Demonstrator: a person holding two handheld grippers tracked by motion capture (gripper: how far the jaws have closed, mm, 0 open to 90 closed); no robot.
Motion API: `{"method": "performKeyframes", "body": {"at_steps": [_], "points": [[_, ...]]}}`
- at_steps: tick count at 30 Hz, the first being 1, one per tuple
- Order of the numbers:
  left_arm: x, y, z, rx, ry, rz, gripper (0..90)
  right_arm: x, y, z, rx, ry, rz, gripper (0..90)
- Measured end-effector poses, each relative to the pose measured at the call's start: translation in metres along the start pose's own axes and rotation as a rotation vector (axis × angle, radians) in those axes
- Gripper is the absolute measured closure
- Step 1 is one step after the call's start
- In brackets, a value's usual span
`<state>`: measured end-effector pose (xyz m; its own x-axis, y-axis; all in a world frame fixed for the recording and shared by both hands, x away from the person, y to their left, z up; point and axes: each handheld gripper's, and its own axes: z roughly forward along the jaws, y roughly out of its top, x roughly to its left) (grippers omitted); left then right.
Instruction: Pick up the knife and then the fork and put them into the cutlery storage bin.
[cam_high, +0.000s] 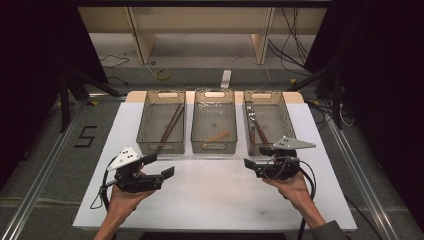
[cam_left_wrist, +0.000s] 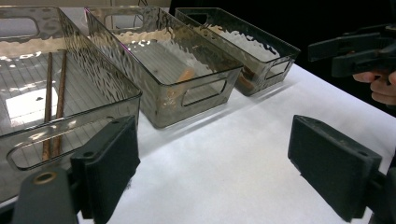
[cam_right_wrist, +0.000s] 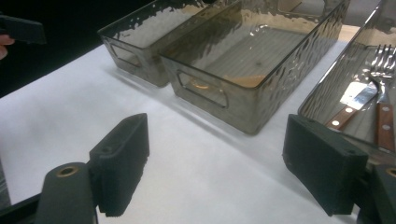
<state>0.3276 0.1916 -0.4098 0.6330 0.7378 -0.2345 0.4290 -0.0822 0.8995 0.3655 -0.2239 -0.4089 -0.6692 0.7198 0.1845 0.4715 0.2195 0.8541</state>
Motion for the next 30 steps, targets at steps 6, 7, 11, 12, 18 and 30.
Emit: {"method": "performKeyframes", "body": {"at_steps": [6,7,11,12,18,30], "points": [[-0.002,-0.001,0.001,0.008,-0.01,0.003,15.5,0.006,-0.013,-0.006,-0.016,0.006,0.0,22.2],[-0.002,-0.001,0.001,0.015,-0.012,0.01,15.5,0.008,-0.014,-0.006,-0.016,0.002,-0.003,21.7],[-0.003,-0.001,0.003,0.03,-0.021,0.016,15.5,0.012,-0.02,-0.011,-0.023,0.002,-0.01,21.5],[-0.003,-0.001,0.003,0.031,-0.022,0.017,15.5,0.013,-0.022,-0.012,-0.024,0.0,-0.01,21.4],[-0.002,-0.001,0.003,0.022,-0.035,-0.006,15.5,0.02,-0.03,-0.015,-0.017,0.001,-0.029,21.3],[-0.004,-0.003,0.006,0.052,-0.048,0.005,15.5,0.02,-0.04,-0.024,-0.035,-0.01,-0.012,21.3]]}}
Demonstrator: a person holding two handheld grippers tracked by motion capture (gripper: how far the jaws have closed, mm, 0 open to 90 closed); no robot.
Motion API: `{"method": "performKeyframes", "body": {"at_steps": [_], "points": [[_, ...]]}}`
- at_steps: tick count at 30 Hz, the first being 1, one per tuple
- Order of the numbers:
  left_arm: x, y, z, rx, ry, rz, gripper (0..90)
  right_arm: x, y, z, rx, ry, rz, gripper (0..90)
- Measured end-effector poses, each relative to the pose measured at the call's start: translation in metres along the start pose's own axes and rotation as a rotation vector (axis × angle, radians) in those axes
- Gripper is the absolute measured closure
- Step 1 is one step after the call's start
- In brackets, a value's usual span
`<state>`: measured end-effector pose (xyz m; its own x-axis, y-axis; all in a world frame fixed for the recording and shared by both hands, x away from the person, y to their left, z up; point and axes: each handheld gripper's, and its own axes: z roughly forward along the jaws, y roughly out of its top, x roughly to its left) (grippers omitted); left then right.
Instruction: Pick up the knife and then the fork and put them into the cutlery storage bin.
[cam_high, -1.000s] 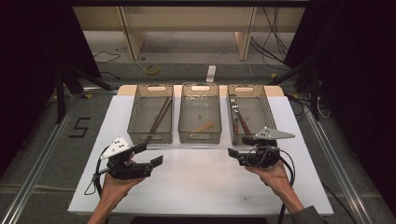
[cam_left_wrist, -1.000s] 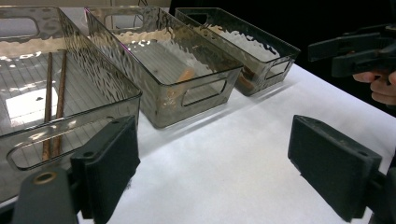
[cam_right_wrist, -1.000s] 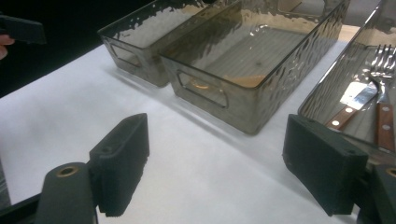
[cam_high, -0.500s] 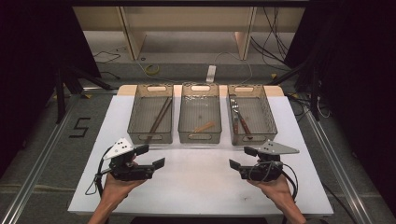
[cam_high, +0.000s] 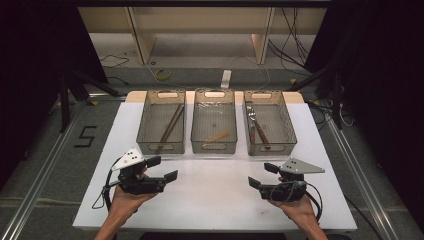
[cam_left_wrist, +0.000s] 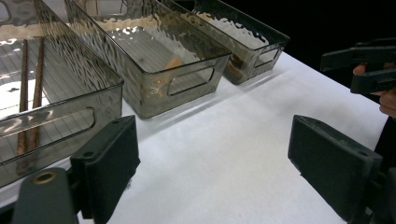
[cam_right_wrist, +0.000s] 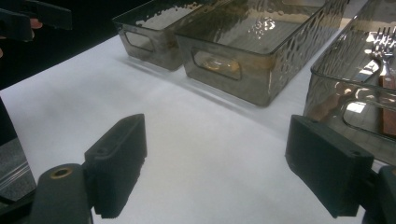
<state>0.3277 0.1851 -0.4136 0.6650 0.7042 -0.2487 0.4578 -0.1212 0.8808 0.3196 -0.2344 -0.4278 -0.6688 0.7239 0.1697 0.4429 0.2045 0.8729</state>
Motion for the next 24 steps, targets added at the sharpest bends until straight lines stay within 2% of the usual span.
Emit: {"method": "performKeyframes", "body": {"at_steps": [8,24], "points": [[-0.0007,-0.0013,0.0007,0.017,-0.011,0.006,15.5,0.0019,-0.0023,-0.0028,-0.003,-0.011,-0.01,21.0],[-0.001,-0.0012,0.0014,0.021,-0.012,0.008,15.5,0.0021,-0.0024,-0.0027,-0.009,-0.012,-0.021,21.0]]}}
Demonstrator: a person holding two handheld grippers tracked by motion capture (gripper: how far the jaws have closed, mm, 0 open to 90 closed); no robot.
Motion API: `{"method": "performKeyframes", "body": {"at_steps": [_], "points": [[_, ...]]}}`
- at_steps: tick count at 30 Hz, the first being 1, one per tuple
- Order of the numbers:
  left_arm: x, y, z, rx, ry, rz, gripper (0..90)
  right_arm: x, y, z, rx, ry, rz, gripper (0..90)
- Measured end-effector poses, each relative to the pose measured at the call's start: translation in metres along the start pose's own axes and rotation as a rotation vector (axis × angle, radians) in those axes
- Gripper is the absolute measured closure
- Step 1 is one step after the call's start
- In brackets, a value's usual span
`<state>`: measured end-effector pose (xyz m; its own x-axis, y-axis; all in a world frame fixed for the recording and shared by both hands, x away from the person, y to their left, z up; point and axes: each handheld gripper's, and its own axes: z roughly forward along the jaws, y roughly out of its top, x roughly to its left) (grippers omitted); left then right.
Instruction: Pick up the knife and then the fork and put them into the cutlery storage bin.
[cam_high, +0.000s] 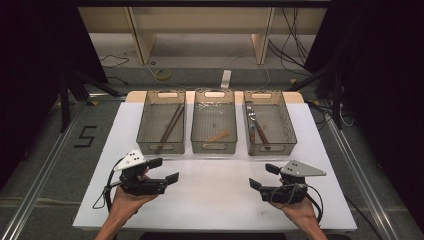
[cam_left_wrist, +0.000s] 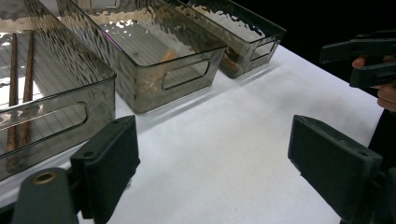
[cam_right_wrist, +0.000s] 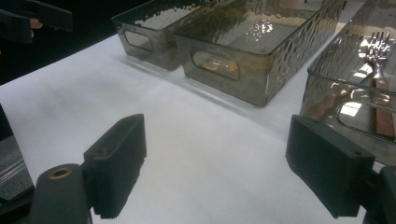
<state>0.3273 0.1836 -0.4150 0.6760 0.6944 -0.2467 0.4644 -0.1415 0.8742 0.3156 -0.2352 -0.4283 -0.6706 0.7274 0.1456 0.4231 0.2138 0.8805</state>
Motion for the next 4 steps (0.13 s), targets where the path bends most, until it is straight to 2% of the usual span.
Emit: {"method": "performKeyframes", "body": {"at_steps": [4], "points": [[0.0001,0.0,0.0,-0.001,0.001,-0.001,15.5,-0.0003,0.0001,0.0,0.001,0.0,0.0,20.9]]}}
